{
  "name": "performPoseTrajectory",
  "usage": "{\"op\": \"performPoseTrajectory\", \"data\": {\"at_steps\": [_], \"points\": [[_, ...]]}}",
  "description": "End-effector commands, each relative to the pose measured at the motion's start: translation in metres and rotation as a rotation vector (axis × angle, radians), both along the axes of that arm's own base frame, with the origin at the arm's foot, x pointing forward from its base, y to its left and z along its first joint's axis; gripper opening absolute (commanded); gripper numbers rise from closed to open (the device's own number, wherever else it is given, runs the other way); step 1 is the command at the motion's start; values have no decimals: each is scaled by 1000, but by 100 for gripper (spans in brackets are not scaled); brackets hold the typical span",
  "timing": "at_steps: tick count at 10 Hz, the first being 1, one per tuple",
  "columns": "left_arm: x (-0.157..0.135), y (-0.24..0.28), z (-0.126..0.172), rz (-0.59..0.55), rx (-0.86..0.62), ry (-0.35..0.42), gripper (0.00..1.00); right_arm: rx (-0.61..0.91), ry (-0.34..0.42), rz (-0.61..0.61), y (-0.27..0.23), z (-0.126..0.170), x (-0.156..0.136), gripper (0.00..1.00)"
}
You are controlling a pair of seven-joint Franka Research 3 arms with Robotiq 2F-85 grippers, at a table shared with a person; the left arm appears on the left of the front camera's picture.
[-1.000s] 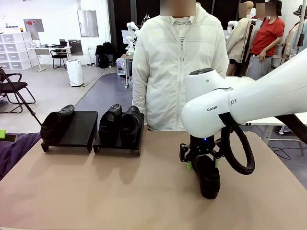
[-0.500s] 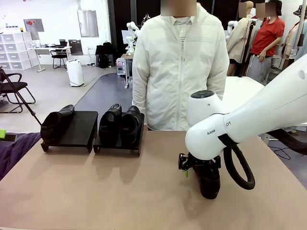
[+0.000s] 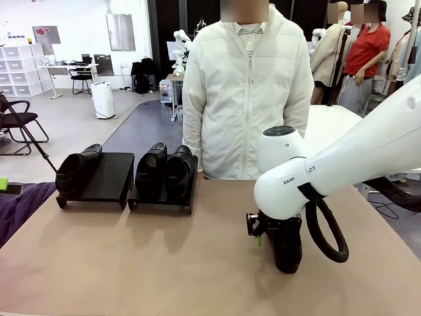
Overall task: Organize the shoes by placing them on the stand.
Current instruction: Pick up one Shoe and place it in the middle of the table.
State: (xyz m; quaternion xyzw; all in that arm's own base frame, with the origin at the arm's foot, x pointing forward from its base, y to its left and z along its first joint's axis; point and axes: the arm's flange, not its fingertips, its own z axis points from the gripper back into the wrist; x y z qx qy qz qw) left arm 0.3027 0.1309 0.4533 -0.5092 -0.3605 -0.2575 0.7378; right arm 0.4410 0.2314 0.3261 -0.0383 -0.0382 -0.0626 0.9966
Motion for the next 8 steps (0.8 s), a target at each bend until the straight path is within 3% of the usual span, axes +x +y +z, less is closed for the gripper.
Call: {"op": "performPoseTrajectory", "data": {"at_steps": [1, 8], "points": [[-2, 0, 0, -7, -7, -19, 100, 19, 12, 4, 4, 4, -2, 0], [-2, 0, 0, -7, -7, -19, 100, 19, 22, 2, -3, 9, -4, 0]]}}
